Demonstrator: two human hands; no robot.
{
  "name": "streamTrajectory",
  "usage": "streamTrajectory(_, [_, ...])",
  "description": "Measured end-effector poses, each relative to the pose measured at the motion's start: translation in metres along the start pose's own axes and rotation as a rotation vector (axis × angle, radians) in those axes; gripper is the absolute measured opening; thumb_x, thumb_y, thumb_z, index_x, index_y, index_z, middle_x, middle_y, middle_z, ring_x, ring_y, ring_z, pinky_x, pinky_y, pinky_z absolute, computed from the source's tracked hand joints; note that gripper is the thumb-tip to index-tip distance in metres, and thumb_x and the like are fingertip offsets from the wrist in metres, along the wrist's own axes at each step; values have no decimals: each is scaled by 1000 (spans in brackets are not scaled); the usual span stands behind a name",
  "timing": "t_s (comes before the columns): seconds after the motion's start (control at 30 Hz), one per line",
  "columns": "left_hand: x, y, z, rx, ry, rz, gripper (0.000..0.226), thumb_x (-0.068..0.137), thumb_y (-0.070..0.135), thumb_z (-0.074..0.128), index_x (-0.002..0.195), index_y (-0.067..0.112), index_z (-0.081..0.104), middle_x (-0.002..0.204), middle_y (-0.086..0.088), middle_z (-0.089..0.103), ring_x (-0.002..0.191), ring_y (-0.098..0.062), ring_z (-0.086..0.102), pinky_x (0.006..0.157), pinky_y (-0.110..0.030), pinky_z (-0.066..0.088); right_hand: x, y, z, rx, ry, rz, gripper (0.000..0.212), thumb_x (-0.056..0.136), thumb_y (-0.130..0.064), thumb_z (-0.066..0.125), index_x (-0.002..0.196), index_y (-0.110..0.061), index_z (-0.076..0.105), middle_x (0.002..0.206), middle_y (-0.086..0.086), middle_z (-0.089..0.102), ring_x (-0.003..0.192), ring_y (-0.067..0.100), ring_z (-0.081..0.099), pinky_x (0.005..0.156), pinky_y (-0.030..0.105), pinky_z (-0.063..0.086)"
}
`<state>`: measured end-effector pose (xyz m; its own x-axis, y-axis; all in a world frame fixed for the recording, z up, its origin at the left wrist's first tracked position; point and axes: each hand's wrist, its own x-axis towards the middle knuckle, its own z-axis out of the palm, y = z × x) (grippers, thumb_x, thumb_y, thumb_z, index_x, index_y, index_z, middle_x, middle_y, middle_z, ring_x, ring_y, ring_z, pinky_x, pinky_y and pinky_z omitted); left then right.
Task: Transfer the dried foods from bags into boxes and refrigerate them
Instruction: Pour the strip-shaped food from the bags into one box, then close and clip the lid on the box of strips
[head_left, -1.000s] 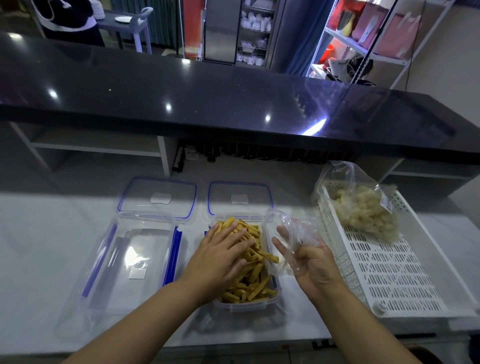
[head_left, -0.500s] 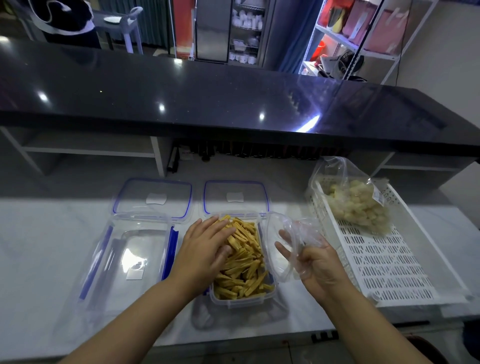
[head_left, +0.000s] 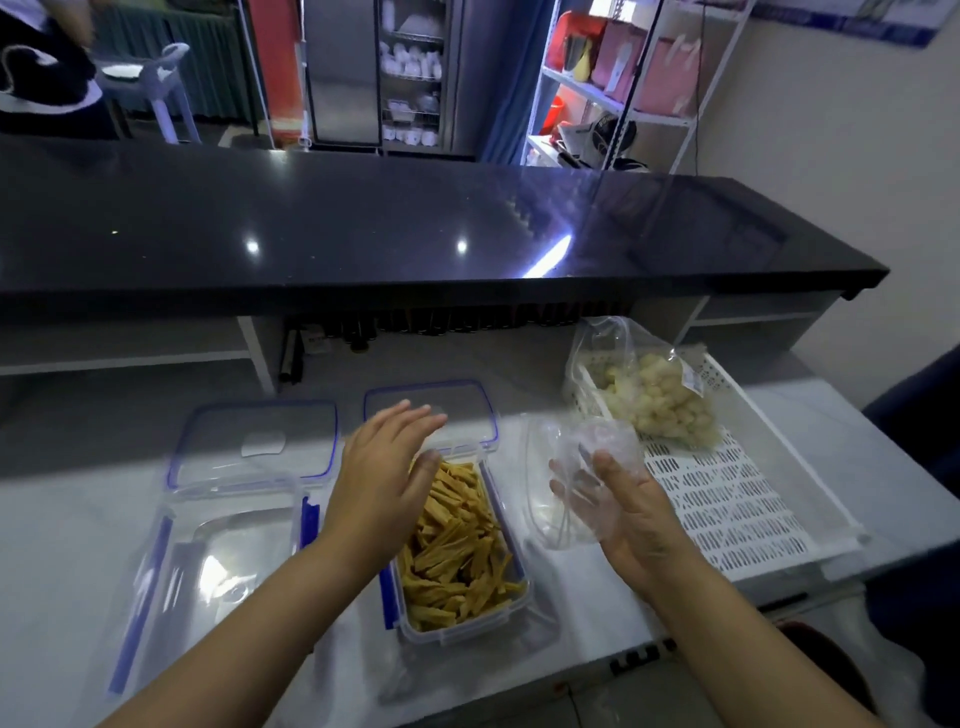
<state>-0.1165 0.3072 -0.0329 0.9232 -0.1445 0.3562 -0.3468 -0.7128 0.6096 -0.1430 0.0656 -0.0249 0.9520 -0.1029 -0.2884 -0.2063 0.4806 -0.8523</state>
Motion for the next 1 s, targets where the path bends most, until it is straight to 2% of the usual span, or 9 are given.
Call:
streamTrajectory(0.1, [14,18,13,-21,-29,41,48,89,42,33,131,26,51,136,7,51,133,-8,32,106,-28,21,3,-22,-24,-4,82,-117,92,38,-48,93,117,-15,61,108,5,72,104,30,65,90,46,53])
streamTrajectory(0.17, [22,31,24,-32,-46,64,46,89,39,35,130,27,51,135,7,52,133,-8,32,106,-28,22,4,-42,-47,-43,154,-175,88,34,-56,91,109,-19,63,103,-1,73,96,19,69,85,37,57])
streamTrajectory(0.33, [40,58,53,-22,-58,106,42,89,31,43,129,27,52,134,9,52,130,-1,30,106,-26,21,16,-79,-111,-253,303,-240,98,26,-72,82,109,-25,59,107,-8,68,94,8,67,77,27,51])
streamTrajectory(0.43, [50,71,70,0,-42,63,38,91,27,46,128,26,53,133,8,52,133,-9,34,106,-28,22,28,-89,-139,-451,353,-165,82,61,-49,81,131,-23,47,132,5,55,118,25,56,89,41,50])
streamTrajectory(0.5, [57,77,81,21,-38,20,36,93,25,47,128,26,53,134,7,52,133,-9,33,106,-27,22,36,-96,-153,-594,437,-166,70,82,-22,72,141,-21,36,145,7,41,131,23,41,100,37,38])
streamTrajectory(0.6, [63,80,94,63,-37,-24,33,93,20,51,126,24,56,134,5,52,132,-11,34,104,-26,21,50,-112,-163,-793,493,-279,62,85,-14,68,140,-19,38,143,5,43,128,21,43,97,30,37])
streamTrajectory(0.73, [66,71,91,85,18,-106,30,93,15,51,122,22,59,130,4,55,130,-11,36,104,-25,23,70,-131,-150,-964,401,-467,42,85,-18,66,123,-30,52,129,-1,53,117,18,49,95,41,47])
streamTrajectory(0.93, [43,47,57,124,205,-342,29,92,7,50,117,17,62,122,3,57,123,-14,41,100,-25,27,92,-124,-81,-1032,7,-810,34,80,4,64,102,-22,64,103,-11,59,105,10,53,95,18,41])
streamTrajectory(1.0, [33,37,46,131,223,-412,29,92,7,50,115,18,63,120,5,57,122,-16,44,100,-28,29,98,-112,-57,-1064,-103,-927,28,79,5,65,97,-16,68,101,-8,62,104,13,56,95,19,41])
